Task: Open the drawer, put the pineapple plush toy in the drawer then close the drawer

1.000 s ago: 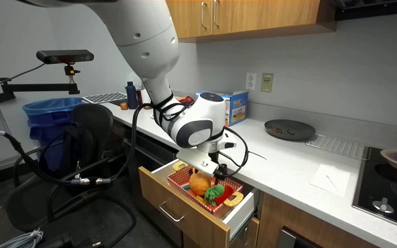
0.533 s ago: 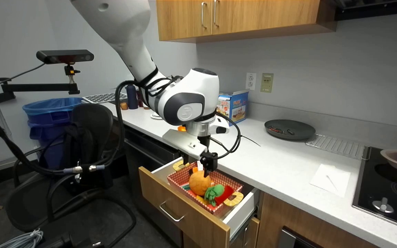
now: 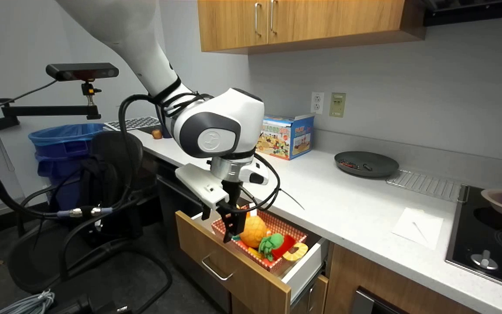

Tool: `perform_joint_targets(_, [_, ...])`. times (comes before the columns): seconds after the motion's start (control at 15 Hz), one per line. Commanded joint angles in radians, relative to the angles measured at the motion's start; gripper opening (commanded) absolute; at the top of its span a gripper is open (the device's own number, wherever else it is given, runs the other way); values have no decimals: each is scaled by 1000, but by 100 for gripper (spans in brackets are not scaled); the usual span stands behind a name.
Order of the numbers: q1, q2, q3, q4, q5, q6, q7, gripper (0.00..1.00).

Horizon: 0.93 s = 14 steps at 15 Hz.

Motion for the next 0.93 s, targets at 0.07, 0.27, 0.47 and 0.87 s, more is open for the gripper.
perform_joint_targets(0.07, [50, -19, -51, -55, 41, -53, 70, 100])
perform_joint_targets(0.27, [56, 34, -75, -34, 17, -36, 114, 100])
perform_joint_targets(0.47, [69, 93, -102, -11, -43, 16, 194, 100])
perform_joint_targets(0.87, [83, 215, -131, 74, -128, 77, 245, 100])
